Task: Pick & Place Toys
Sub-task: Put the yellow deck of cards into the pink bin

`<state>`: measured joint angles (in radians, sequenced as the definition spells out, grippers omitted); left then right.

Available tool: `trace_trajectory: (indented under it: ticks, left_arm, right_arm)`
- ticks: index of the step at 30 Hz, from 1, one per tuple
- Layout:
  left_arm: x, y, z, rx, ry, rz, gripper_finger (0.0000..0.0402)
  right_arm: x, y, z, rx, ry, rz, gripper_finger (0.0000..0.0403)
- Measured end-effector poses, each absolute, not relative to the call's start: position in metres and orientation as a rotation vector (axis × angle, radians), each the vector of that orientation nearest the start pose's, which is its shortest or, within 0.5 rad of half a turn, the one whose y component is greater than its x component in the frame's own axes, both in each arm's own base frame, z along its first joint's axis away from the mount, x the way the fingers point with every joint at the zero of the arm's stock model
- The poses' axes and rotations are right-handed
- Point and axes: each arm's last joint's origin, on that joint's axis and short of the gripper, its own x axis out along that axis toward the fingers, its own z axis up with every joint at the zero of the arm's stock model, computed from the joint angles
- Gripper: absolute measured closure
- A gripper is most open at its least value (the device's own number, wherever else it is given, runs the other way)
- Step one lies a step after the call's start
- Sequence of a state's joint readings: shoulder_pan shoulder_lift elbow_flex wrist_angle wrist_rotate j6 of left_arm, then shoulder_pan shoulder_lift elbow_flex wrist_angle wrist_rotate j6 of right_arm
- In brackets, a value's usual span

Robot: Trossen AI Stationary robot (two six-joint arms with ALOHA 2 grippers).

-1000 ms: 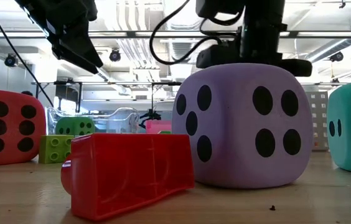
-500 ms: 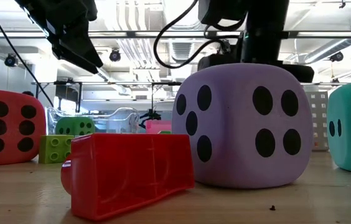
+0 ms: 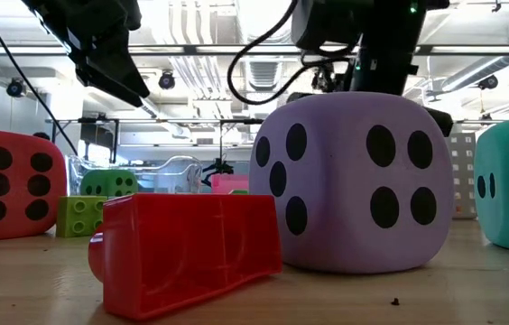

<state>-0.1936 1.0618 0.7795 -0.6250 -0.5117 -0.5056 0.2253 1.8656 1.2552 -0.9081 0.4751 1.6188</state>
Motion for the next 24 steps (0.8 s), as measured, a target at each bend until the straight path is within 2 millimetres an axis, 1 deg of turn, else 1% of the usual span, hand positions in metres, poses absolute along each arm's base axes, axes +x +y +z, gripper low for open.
trace_trajectory:
  ticks: [6,13,21,24]
  left_arm:
    - [0.2,-0.025,0.25,-0.159,0.751,0.497,0.0117]
    - [0.2,-0.025,0.25,-0.16,0.75,0.498,0.0117]
    - [0.2,-0.025,0.25,-0.168,0.747,0.501,0.0117]
    - [0.2,-0.025,0.25,-0.168,0.747,0.502,0.0117]
  right_arm:
    - [0.322,0.059,0.158,0.836,0.78,-1.283,0.0019]
    - [0.321,0.053,0.144,0.875,0.743,-1.265,0.0019]
    - [0.319,0.046,0.138,0.881,0.739,-1.284,0.0019]
    - [0.321,0.044,0.137,0.888,0.731,-1.27,0.0019]
